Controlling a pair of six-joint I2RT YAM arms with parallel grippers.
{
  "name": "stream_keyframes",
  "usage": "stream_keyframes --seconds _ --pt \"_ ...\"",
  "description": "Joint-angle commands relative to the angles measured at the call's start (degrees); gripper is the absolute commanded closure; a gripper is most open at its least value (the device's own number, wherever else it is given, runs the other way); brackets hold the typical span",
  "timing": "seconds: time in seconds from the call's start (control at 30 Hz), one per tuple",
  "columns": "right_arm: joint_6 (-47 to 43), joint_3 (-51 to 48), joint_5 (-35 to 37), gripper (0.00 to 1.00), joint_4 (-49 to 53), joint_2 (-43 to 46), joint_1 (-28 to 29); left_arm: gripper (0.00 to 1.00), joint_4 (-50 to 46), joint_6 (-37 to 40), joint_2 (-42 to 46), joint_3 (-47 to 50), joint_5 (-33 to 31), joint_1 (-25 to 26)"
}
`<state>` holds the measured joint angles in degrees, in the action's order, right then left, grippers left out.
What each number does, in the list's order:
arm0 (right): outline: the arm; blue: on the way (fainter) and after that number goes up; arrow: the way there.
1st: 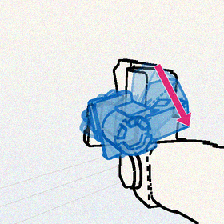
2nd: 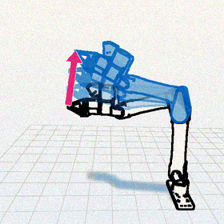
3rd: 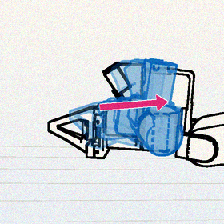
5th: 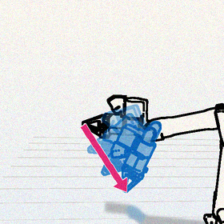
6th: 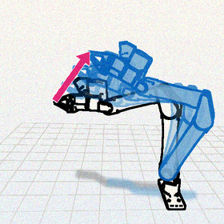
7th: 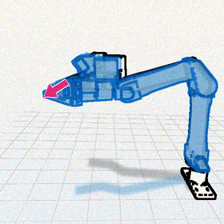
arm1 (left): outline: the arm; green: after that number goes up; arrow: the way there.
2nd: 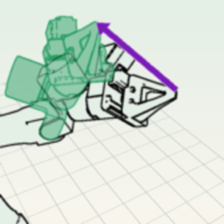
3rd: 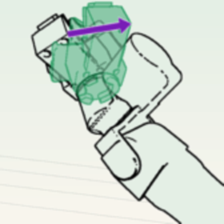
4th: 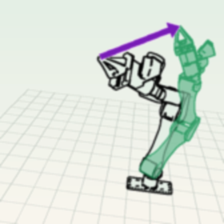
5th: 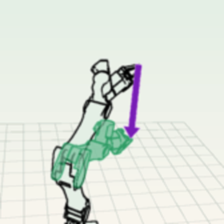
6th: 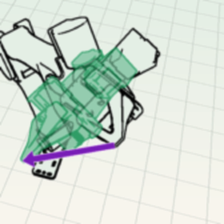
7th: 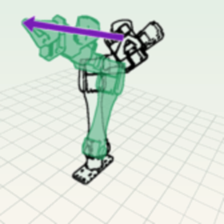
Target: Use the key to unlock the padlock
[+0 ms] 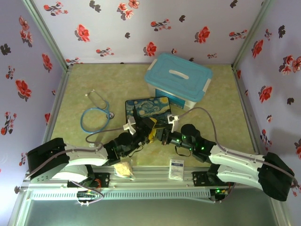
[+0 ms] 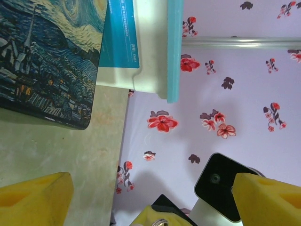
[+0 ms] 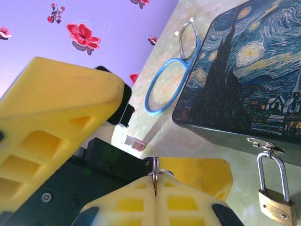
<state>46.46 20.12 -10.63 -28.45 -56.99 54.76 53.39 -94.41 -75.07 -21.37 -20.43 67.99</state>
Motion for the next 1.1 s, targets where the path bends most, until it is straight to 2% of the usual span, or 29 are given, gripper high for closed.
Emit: stream_keyframes --seconds 0.0,0.1,0.47,0.6,0.73,0.9,1.07 --pt "-1.7 -1.4 -1.7 1.0 -4.6 -1.6 0.7 0.18 5.7 -0.8 -1.4 0.7 -1.5 0.4" --pt "-1.5 -2.6 -1.0 1.0 -4.5 -0.8 0.7 0.24 5.7 0.0 -1.4 1.1 -1.8 0.4" --pt "-3.2 -4.7 1.6 1.0 2.1 5.6 0.7 0.33 4.9 1.1 -1.8 1.1 -2.0 0.4" --pt "-4.5 -5.0 2.3 1.0 3.7 6.8 0.7 0.34 6.4 0.8 -3.8 0.4 -0.1 0.4" --pt "-5.7 -4.8 2.9 1.0 6.3 7.0 0.6 0.4 8.6 0.1 -6.0 0.1 1.4 0.4" --pt "-5.8 -5.0 3.7 1.0 7.6 7.4 0.6 0.6 11.4 0.0 -7.7 0.7 1.4 0.4" --pt "-5.8 -5.1 4.8 1.0 8.3 7.9 0.6 0.73 11.1 1.0 -7.9 0.6 1.2 0.4"
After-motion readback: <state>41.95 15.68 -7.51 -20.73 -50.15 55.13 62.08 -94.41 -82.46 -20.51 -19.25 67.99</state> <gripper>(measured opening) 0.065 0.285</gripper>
